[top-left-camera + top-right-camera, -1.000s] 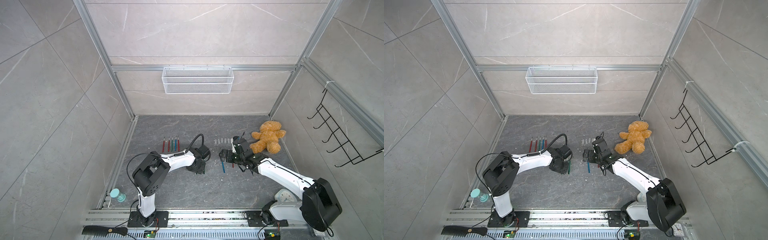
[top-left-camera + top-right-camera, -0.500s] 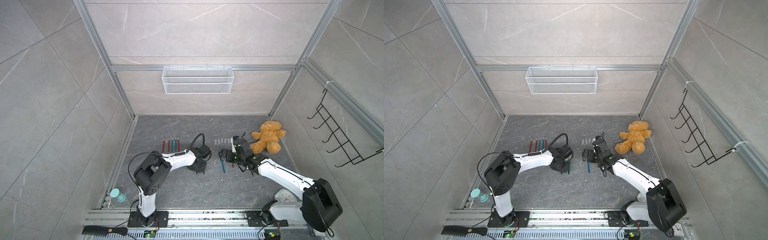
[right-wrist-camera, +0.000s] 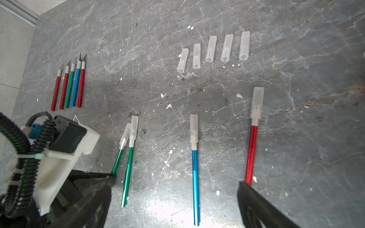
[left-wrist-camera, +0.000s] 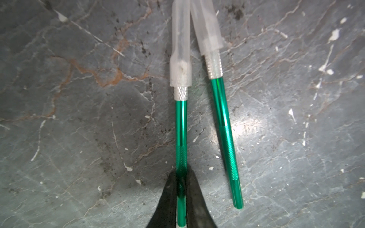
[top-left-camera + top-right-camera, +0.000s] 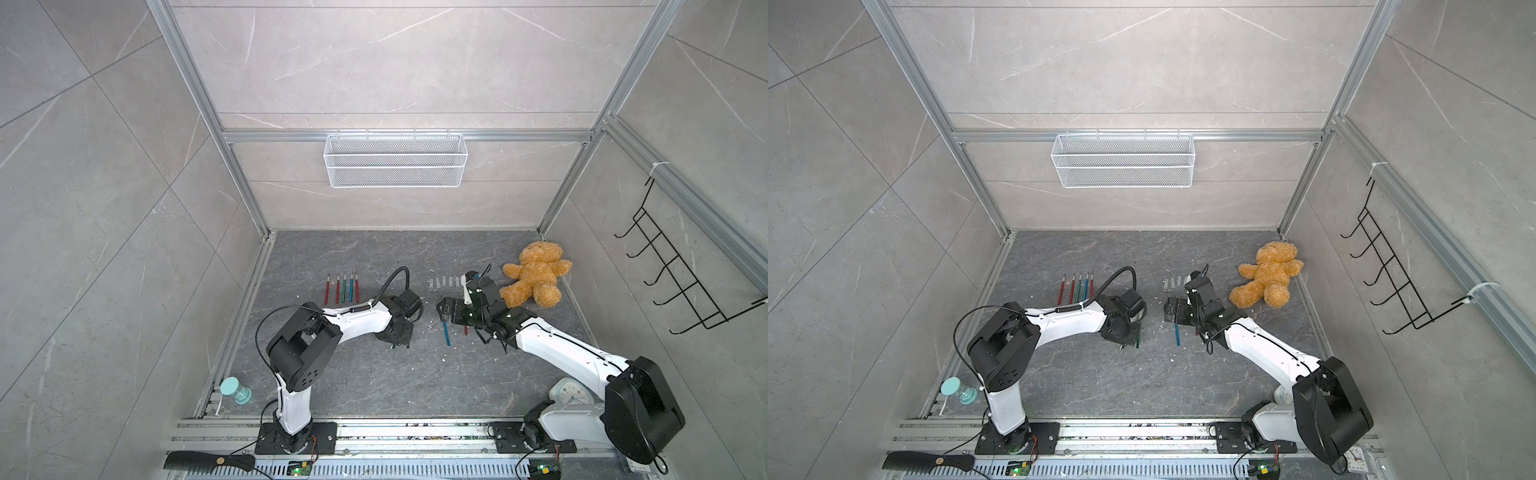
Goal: Remove protective caps from carving knives
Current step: Pick up the carving knife from the center of the board.
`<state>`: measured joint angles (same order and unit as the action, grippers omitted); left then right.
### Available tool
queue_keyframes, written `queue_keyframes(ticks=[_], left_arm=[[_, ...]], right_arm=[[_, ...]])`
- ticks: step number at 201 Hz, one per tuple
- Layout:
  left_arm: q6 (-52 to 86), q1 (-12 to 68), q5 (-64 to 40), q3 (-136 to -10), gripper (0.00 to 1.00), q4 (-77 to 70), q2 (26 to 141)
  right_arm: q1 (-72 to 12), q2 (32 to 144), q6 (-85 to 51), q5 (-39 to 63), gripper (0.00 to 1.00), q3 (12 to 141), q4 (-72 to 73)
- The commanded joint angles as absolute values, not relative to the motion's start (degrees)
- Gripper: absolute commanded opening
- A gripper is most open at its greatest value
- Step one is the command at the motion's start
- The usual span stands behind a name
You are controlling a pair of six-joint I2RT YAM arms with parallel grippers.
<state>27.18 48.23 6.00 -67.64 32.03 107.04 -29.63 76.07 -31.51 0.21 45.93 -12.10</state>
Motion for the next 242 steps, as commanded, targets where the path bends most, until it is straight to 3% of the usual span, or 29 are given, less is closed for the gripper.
queue_keyframes(ticks=[1, 59, 166, 242], left_arm=[[28.01, 48.23, 7.85, -65.83, 0.07, 35.05, 105.11], [28.56, 48.23, 8.83, -65.31, 0.0, 35.07, 102.03], [28.81, 48.27, 7.04, -59.39, 0.0, 27.42, 92.05], [29.39, 48.98, -0.07, -52.61, 0.0, 17.19, 85.69]], right_arm=[[-29.91, 76.54, -31.29, 0.52, 0.99, 45.27, -11.55], [-29.98, 77.52, -31.2, 2.1, 1.0, 45.54, -11.22], [-30.06, 77.34, -31.39, 5.96, 0.99, 45.39, -9.95], [-31.39, 79.78, -40.4, 13.89, 0.83, 49.24, -9.51]])
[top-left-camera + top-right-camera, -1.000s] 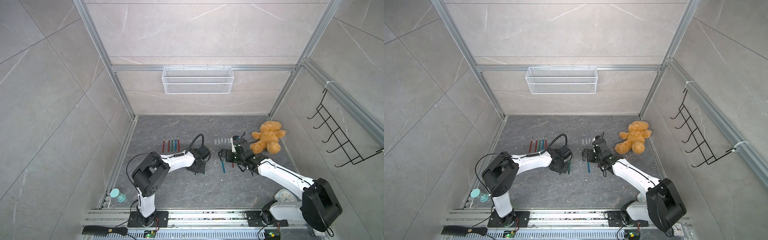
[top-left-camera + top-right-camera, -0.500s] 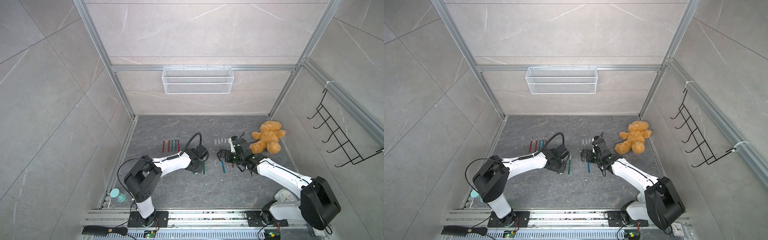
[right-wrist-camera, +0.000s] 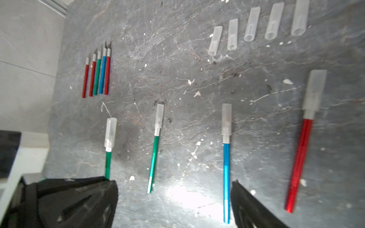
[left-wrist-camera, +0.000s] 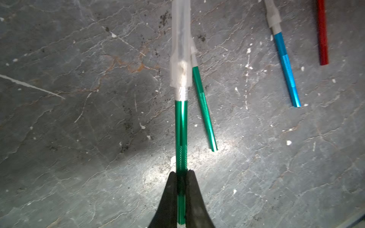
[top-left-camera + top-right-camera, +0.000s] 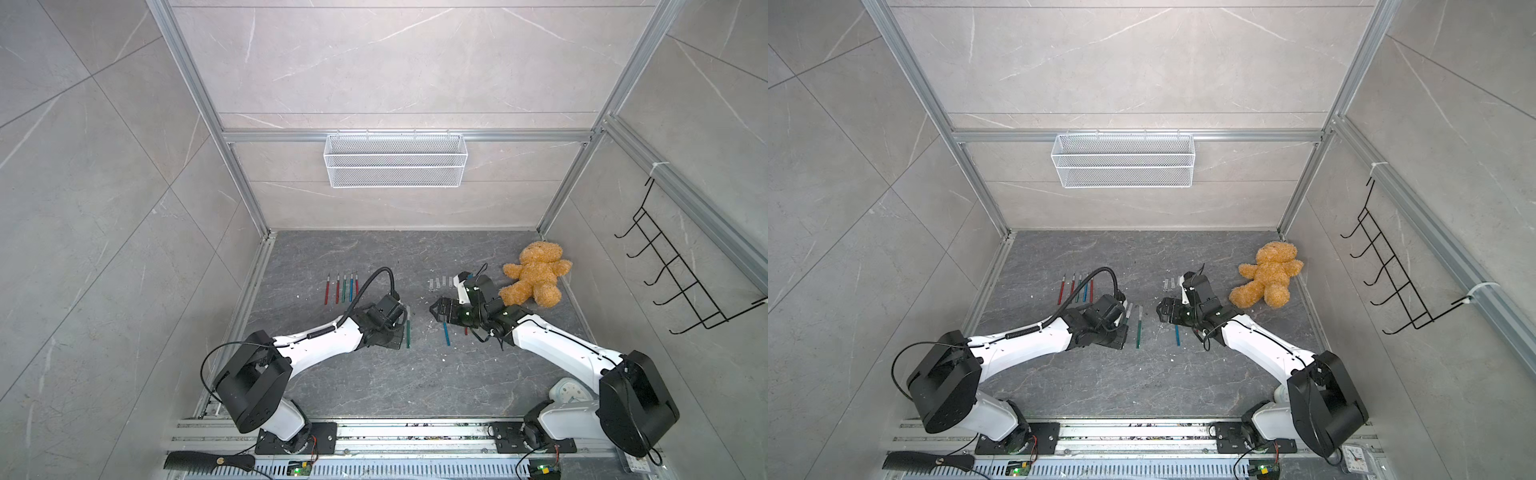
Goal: Remove protective caps from carving knives
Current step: Pick up the carving knife from the center of the board, then remove the protective sleeve from the carving knife.
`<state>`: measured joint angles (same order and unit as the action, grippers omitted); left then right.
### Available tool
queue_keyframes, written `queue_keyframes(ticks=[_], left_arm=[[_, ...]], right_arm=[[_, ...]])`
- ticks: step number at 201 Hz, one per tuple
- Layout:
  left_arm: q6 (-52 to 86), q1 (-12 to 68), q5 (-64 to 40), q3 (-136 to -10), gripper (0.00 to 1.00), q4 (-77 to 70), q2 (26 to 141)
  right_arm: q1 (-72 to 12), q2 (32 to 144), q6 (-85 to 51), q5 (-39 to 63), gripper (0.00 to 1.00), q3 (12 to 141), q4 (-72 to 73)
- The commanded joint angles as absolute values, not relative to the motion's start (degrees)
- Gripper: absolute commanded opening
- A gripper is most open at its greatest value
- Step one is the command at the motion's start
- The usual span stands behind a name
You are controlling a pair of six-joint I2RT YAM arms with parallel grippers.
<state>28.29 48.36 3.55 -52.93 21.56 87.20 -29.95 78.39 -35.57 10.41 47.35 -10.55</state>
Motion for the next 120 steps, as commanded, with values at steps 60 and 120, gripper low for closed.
queue_keyframes(ticks=[60, 120], left_arm=[[29.84, 50.79, -1.66, -52.21, 0.0, 15.56, 85.13], [30.32, 52.02, -1.83, -51.6, 0.0, 15.17, 83.74]], right_arm=[[-37.76, 86.37, -44.97, 12.01, 0.65, 55.03, -9.18], [-38.08, 89.44, -47.21, 9.86, 0.45, 56.5, -8.26]])
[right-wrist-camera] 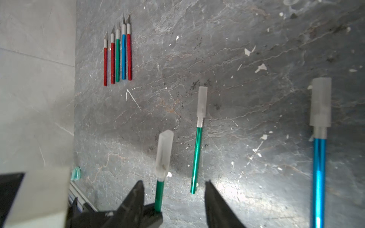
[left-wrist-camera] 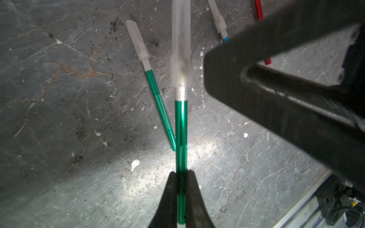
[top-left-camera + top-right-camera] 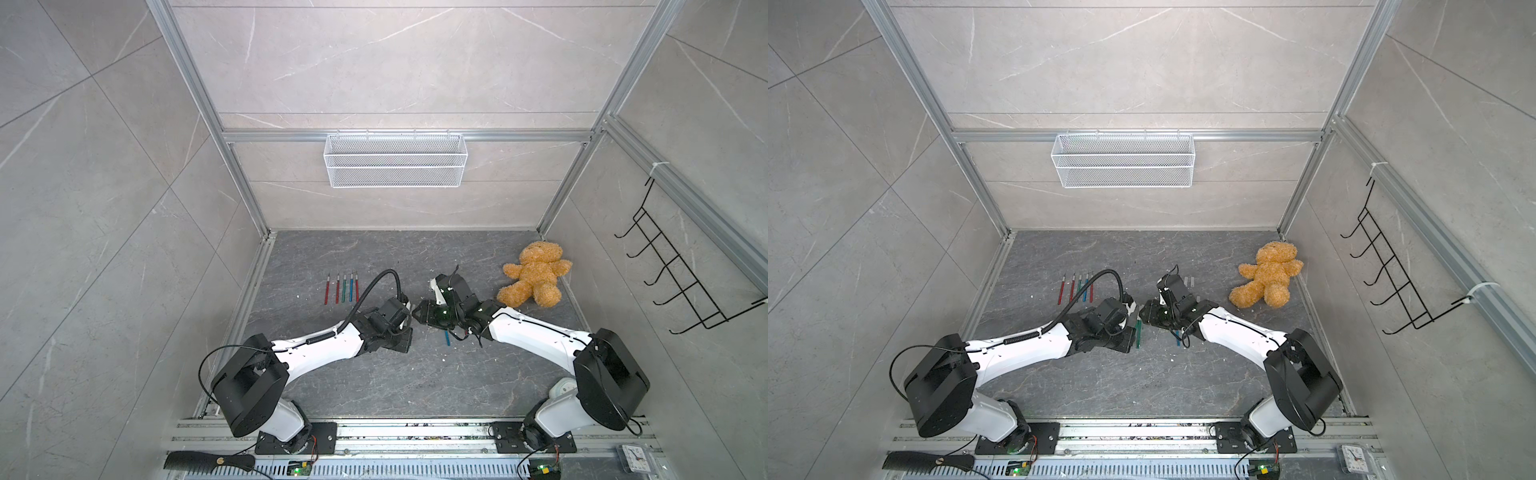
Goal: Remove protective caps from carving knives
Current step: Remove the protective sleeve from the carving knife.
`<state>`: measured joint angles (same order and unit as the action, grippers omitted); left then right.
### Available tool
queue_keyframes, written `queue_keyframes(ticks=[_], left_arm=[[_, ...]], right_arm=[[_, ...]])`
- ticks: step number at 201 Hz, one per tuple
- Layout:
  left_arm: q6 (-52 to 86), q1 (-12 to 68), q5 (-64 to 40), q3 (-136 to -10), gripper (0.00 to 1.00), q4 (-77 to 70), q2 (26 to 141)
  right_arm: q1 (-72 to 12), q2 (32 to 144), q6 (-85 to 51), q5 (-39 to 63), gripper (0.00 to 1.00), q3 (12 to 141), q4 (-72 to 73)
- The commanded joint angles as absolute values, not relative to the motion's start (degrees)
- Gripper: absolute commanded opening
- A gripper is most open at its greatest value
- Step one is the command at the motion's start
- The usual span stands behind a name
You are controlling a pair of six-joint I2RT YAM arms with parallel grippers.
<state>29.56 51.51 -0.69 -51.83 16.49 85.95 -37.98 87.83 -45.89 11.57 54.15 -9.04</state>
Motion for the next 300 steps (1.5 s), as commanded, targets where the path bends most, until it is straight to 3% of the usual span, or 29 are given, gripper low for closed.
queue_keyframes(ticks=[1, 66, 271, 300], left_arm=[[30.32, 52.03, -1.79, -51.59, 0.0, 15.19, 83.7], [30.15, 52.78, -1.8, -51.77, 0.0, 14.95, 84.31], [30.5, 52.96, -1.23, -51.59, 0.0, 14.5, 84.18], [30.46, 52.91, -1.07, -51.5, 0.0, 14.49, 84.24]], right_arm=[[-38.11, 89.5, -47.2, 9.85, 0.44, 56.51, -8.26], [-38.14, 91.44, -47.11, 9.61, 0.42, 58.23, -7.55], [-38.14, 94.57, -47.52, 9.93, 0.0, 60.1, -8.39], [-38.14, 94.9, -48.08, 10.02, 0.0, 60.6, -8.77]])
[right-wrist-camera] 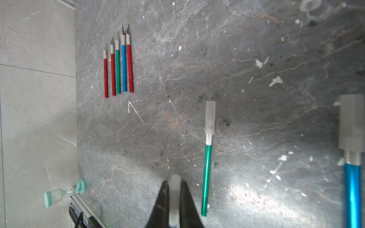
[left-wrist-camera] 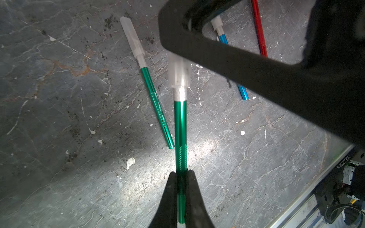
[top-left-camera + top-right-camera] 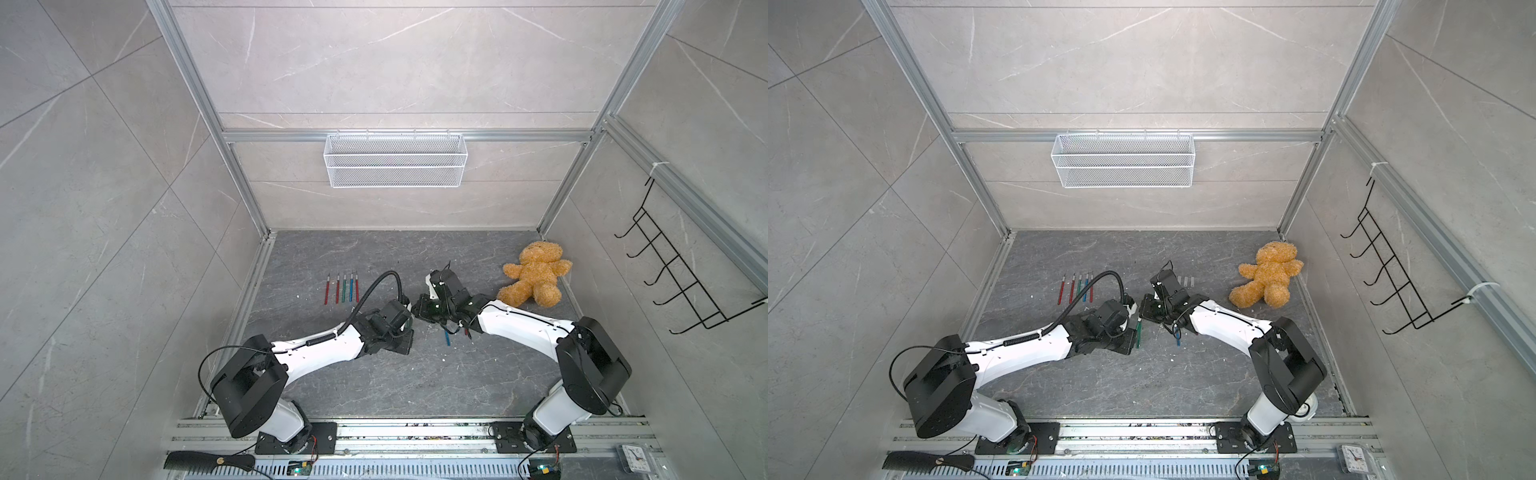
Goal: Remove protective caps from carving knives
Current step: Remove the protective sleeve from the carving knife.
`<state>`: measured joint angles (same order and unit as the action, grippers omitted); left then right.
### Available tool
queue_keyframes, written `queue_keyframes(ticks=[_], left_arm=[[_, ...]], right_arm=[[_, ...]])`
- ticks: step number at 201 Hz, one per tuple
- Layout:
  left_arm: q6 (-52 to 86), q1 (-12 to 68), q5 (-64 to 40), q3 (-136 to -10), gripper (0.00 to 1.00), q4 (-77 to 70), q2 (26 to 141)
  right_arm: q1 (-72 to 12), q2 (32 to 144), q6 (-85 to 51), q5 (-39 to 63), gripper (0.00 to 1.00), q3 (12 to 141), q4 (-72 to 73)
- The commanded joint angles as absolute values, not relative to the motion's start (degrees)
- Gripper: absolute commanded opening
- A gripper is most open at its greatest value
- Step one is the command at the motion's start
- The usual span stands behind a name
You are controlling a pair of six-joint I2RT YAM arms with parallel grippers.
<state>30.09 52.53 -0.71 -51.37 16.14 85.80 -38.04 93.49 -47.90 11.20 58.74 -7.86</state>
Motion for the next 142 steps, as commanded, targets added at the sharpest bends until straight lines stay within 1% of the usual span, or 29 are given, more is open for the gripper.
queue_keyframes(ticks=[1, 142], left_arm=[[30.48, 52.91, -1.1, -51.5, 0.0, 14.5, 84.22], [30.31, 54.07, -0.4, -51.92, 0.0, 14.51, 85.68]], right_arm=[[-38.14, 94.91, -48.12, 10.02, 0.0, 60.62, -8.78], [-35.96, 95.05, -48.87, 11.72, 0.0, 63.02, -10.52]])
